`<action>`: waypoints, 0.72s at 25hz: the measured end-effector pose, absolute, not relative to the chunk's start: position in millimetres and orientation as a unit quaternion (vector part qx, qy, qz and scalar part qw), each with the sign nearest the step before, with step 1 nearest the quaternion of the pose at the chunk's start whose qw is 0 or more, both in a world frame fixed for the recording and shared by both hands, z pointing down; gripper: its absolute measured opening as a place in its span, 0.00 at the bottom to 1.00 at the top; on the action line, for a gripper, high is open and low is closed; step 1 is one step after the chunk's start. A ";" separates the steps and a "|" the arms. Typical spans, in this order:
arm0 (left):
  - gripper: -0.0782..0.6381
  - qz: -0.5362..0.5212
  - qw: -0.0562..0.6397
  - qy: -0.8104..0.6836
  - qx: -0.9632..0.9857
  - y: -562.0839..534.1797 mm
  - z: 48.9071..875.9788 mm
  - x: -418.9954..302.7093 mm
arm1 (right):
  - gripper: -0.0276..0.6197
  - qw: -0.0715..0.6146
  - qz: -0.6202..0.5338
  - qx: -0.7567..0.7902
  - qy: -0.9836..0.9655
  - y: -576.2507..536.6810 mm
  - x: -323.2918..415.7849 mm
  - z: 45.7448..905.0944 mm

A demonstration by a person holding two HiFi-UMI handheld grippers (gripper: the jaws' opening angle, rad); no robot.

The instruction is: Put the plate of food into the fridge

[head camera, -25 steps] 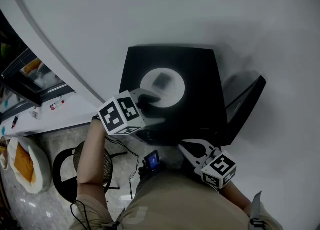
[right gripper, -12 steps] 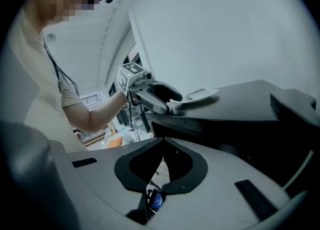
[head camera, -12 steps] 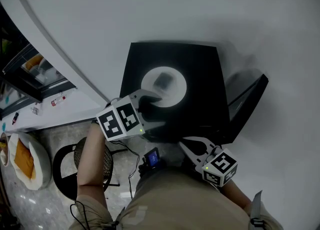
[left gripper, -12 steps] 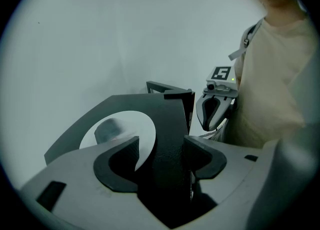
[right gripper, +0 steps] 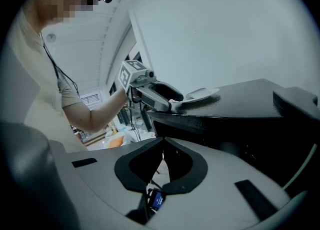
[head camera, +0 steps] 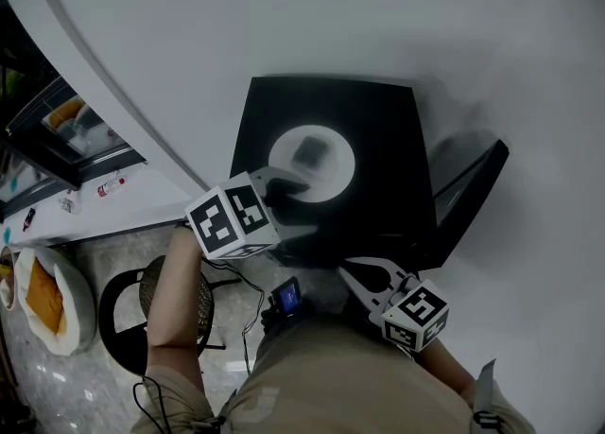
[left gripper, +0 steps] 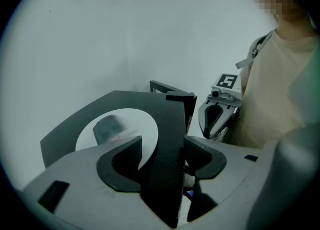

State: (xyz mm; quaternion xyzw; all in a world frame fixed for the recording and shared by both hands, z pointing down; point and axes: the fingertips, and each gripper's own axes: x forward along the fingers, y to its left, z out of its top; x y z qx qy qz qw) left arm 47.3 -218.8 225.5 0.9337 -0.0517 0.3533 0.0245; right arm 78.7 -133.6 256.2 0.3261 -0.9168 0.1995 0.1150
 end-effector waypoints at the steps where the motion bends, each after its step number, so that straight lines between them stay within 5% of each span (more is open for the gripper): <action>1: 0.47 0.352 0.025 -0.047 0.935 -215.2 224.9 46.9 | 0.08 0.115 0.202 0.327 -0.916 -133.3 79.5 256.7; 8: 0.47 0.354 -0.008 -0.047 0.934 -201.8 223.3 43.7 | 0.08 0.108 0.207 0.329 -0.915 -134.5 79.2 255.6; 18: 0.47 0.442 -0.169 -0.074 0.878 -204.3 242.3 36.1 | 0.08 0.112 0.207 0.318 -0.918 -132.2 71.6 257.1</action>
